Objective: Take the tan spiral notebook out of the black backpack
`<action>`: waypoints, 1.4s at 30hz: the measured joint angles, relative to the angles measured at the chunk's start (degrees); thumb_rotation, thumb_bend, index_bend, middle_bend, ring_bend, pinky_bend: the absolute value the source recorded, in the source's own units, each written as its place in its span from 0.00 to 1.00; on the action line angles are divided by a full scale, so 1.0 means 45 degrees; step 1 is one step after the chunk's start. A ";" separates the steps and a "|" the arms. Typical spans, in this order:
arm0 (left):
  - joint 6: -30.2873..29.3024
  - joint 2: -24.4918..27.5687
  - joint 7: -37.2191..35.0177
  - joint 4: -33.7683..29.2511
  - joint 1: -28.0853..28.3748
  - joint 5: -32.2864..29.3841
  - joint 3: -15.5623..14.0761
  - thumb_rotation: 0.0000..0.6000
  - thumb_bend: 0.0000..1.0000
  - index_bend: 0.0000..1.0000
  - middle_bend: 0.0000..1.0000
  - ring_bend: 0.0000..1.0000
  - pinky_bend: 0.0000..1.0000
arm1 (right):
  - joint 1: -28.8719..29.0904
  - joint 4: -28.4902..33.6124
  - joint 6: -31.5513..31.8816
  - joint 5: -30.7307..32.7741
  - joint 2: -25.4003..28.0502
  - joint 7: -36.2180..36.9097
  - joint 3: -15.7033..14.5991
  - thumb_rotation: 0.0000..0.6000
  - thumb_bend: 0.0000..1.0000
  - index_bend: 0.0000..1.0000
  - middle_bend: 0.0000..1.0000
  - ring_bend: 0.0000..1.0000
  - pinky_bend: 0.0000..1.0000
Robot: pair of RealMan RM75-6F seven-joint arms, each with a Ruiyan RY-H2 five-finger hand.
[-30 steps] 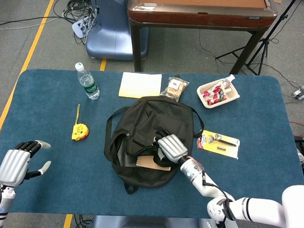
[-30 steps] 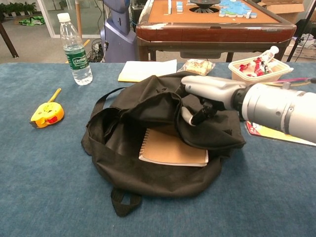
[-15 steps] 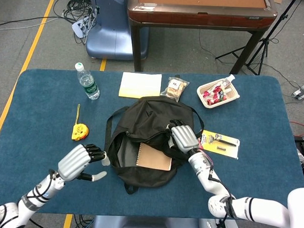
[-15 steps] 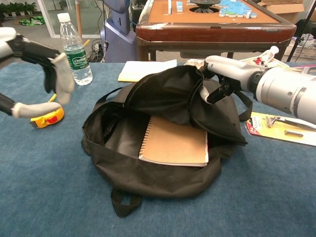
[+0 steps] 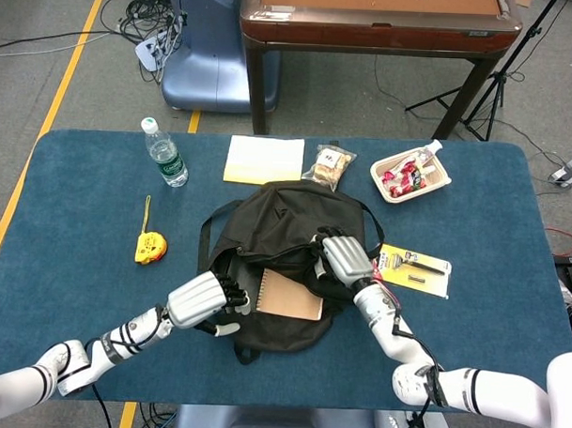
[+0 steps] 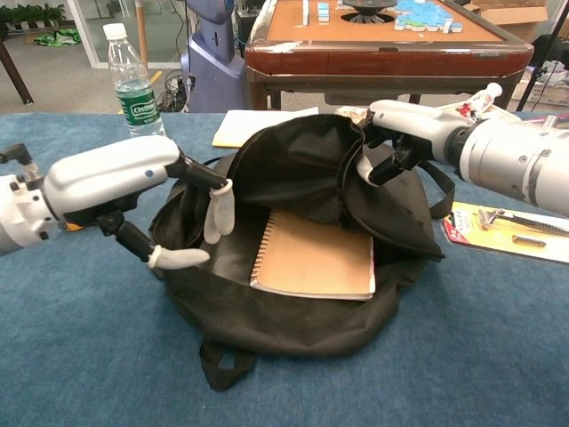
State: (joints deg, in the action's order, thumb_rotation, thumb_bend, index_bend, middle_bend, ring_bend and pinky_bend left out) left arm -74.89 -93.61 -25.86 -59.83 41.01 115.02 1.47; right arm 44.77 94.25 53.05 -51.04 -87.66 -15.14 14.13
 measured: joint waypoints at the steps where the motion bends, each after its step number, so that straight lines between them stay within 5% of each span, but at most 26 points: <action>1: -0.0001 -0.0213 -0.0064 0.0398 0.0105 -0.0011 -0.0041 1.00 0.25 0.43 0.47 0.45 0.53 | 0.0017 0.0033 -0.0002 0.0039 0.0019 0.0007 0.0014 1.00 0.74 0.75 0.39 0.13 0.14; 12: -0.0010 -0.2246 -0.0218 0.4252 0.1304 -0.0150 -0.0686 1.00 0.25 0.29 0.28 0.30 0.37 | 0.0224 0.0155 -0.0146 0.0716 0.0111 0.0090 0.0162 1.00 0.74 0.75 0.39 0.13 0.14; 27: -0.0481 -0.4416 -0.0676 0.8529 0.2427 -0.0001 -0.1928 1.00 0.25 0.28 0.27 0.29 0.36 | 0.0633 -0.0220 -0.0478 0.1316 -0.0096 0.0151 0.0130 1.00 0.74 0.75 0.39 0.13 0.14; 42: -0.0042 -0.5546 -0.1383 1.0748 0.2746 -0.0765 -0.2647 1.00 0.25 0.26 0.25 0.27 0.36 | 0.0869 -0.0525 -0.0518 0.1673 -0.0195 0.0114 0.0065 1.00 0.74 0.75 0.39 0.13 0.14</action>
State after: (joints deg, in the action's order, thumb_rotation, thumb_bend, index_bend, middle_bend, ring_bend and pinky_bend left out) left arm -75.07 -118.57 -32.08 -11.46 53.37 111.58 -10.44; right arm 48.68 91.89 50.72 -43.51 -88.53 -14.63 14.42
